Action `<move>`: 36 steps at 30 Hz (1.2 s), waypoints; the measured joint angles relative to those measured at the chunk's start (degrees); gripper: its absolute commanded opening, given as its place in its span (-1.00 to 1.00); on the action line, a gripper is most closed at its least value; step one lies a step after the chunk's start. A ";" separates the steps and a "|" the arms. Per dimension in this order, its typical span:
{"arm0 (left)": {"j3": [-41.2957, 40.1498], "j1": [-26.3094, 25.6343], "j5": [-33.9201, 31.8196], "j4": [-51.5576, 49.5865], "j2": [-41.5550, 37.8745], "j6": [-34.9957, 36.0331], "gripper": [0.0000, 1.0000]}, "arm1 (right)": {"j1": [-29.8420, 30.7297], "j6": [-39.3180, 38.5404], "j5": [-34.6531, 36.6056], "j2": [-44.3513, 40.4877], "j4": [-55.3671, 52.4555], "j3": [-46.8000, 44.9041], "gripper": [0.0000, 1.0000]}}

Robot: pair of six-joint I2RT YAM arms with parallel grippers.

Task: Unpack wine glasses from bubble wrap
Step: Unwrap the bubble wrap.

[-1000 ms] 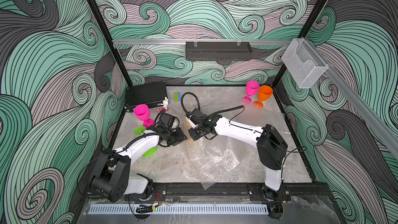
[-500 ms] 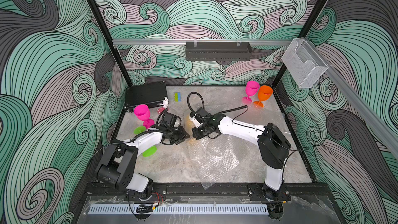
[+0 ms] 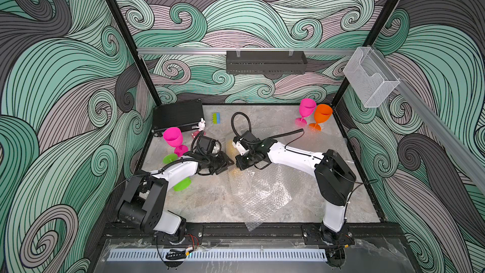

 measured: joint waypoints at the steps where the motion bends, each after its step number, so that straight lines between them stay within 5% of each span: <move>1: 0.00 0.00 0.20 0.48 0.13 -0.13 -0.11 | -0.04 0.11 -0.17 -0.02 0.09 -0.11 -0.67; 11: 0.00 -0.42 0.66 2.89 2.10 0.04 -0.48 | -0.59 0.59 -1.77 -0.57 0.55 -0.24 -0.50; 24: 0.00 -1.11 0.46 2.56 2.10 1.51 -0.99 | -1.38 0.33 -0.26 -1.31 0.52 -0.26 -0.90; 31: 0.00 -1.11 0.37 2.38 1.84 2.21 -1.00 | -2.54 0.63 -0.22 -2.12 0.85 -2.19 -0.95; 36: 0.00 -1.14 0.26 1.97 0.63 2.56 -1.00 | -2.69 0.63 -0.26 -2.62 1.22 -2.80 -0.81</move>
